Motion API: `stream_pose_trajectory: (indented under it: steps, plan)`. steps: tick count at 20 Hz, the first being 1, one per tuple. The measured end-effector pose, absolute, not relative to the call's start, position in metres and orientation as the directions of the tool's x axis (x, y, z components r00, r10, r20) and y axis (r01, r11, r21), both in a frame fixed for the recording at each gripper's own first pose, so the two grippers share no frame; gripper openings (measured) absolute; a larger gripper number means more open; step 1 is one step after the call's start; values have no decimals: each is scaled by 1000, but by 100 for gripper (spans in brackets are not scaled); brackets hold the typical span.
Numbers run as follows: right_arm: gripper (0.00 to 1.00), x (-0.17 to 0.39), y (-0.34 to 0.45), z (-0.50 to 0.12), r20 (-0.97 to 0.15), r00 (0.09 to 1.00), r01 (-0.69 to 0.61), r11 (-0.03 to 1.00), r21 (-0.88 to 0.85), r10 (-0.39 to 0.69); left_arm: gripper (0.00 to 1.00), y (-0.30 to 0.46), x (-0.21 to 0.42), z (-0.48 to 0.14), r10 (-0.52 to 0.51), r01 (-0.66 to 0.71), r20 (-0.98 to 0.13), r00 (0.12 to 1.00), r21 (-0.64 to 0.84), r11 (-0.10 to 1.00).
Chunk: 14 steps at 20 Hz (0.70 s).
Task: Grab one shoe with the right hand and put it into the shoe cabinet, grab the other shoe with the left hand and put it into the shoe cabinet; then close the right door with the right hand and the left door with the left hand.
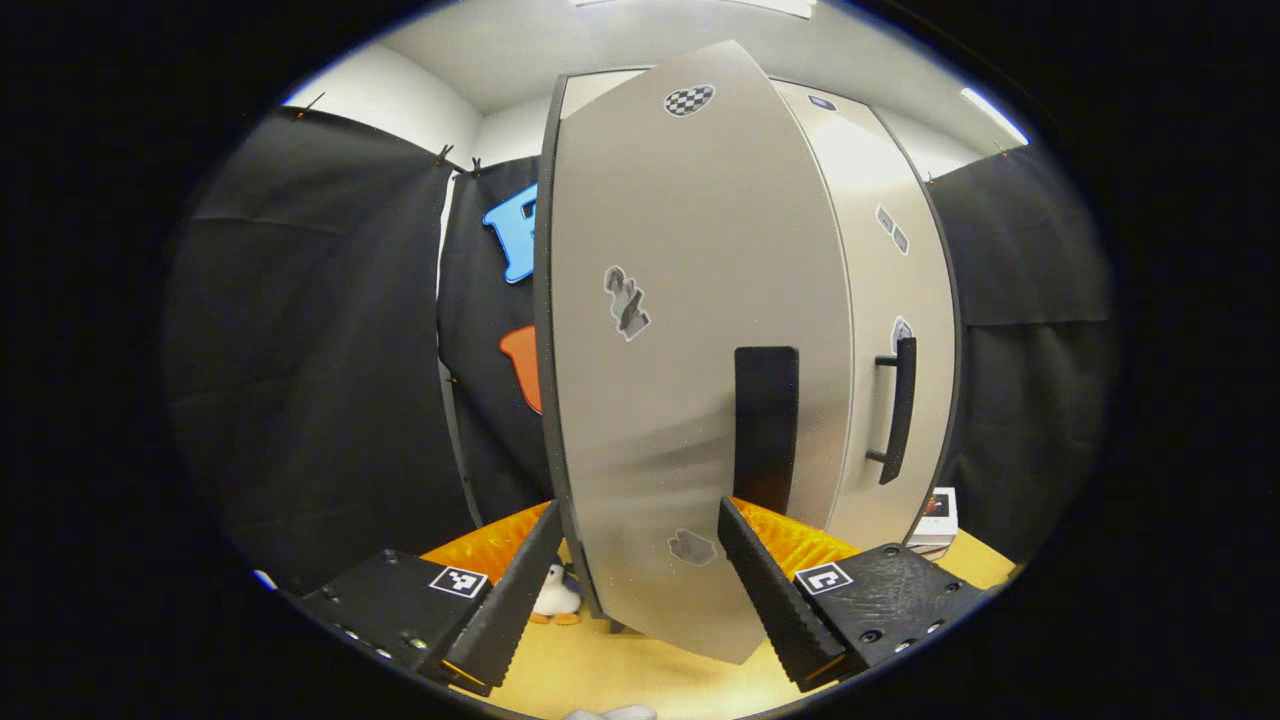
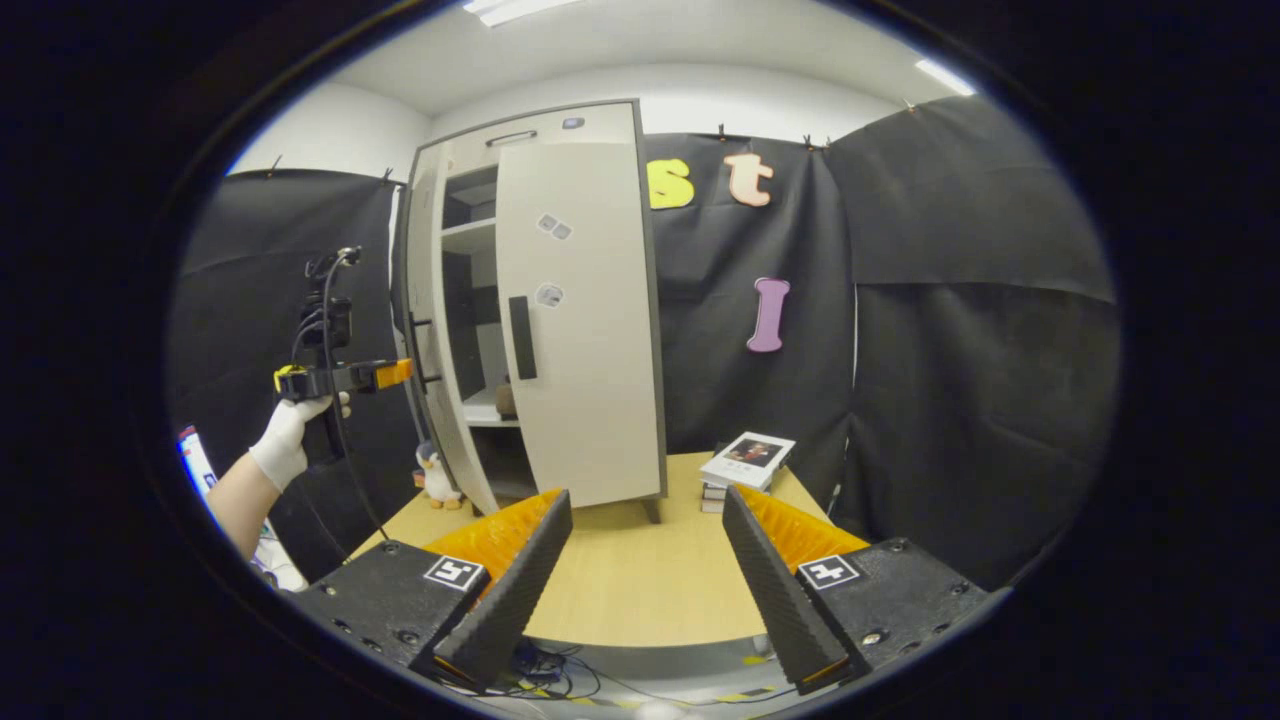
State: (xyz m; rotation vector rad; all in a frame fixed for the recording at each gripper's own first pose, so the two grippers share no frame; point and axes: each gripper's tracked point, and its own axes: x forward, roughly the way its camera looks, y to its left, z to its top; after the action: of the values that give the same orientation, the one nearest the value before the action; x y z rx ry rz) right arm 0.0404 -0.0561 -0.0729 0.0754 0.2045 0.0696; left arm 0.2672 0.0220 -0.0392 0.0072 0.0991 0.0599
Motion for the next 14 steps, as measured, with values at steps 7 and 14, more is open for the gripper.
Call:
stream_pose_trajectory:
  steps: [7, 14]
  plan:
    - [99, 54, -47, -55, -160, 984, -68, 995, 75, 79, 96, 8, 239, -33, 39, -37, -91, 995, 18, 999]
    - [99, 56, -17, -44, -126, 989, -69, 993, 94, 81, 96, -7, 162, -26, -40, 42, -91, 995, 13, 999]
